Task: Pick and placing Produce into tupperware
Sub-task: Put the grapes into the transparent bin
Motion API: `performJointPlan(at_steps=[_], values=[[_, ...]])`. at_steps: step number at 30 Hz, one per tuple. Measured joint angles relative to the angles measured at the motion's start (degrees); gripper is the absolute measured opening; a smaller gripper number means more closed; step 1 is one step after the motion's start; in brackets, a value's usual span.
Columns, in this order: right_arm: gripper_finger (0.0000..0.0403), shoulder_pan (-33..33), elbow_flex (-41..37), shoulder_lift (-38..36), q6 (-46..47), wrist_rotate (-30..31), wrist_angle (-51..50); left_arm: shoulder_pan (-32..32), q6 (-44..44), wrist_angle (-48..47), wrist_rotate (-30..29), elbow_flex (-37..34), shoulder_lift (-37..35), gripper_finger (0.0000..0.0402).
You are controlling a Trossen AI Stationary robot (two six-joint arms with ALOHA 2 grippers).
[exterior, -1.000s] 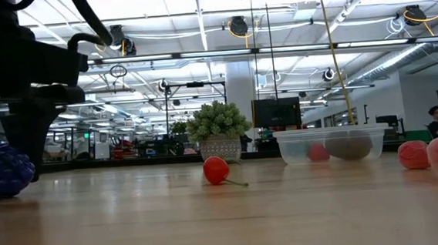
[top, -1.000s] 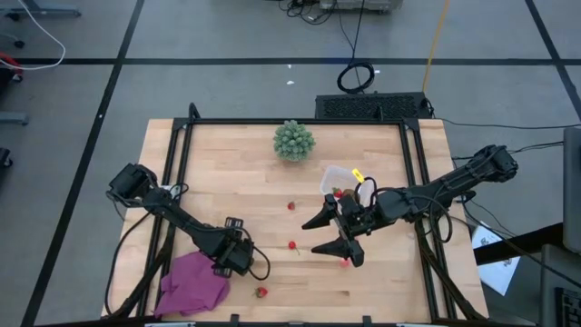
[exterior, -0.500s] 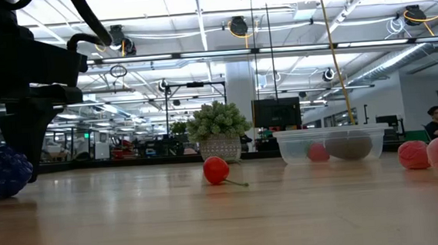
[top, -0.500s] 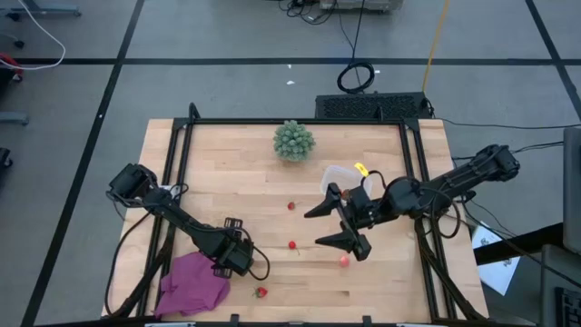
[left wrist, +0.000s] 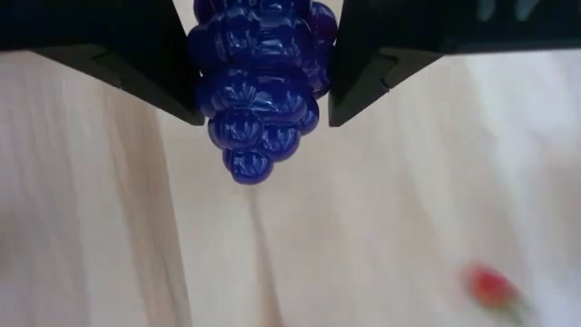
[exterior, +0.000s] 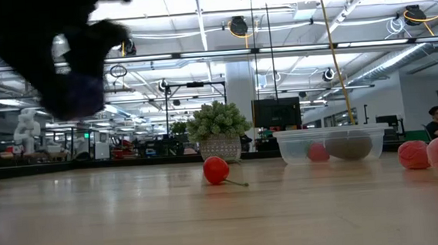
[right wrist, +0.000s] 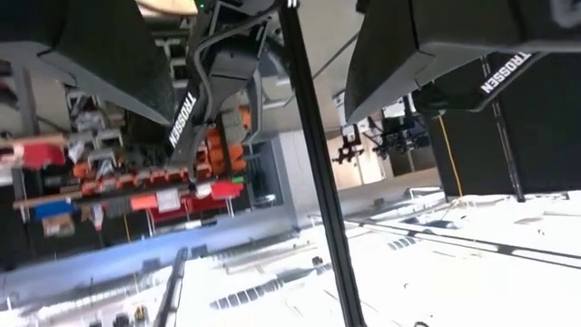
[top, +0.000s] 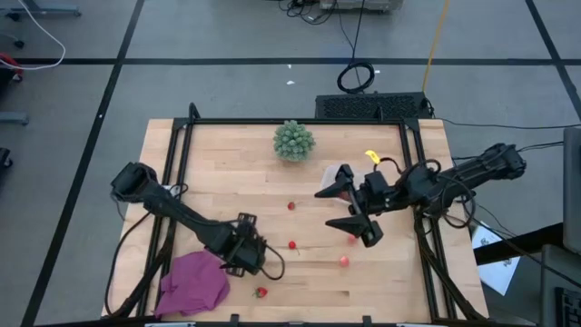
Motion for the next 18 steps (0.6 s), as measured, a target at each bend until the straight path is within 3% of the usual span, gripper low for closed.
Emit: performJointPlan(at_steps=[10,18], values=[[0.0311,0.00,0.00,-5.23,-5.12,0.00,0.51,11.10,16.07,6.33,-7.93,10.52,0.00,0.0237],[0.0311,0.00,0.00,-8.23,-6.79,0.00,0.43,21.33,25.09,29.44,0.28,10.76,0.41,0.0239]])
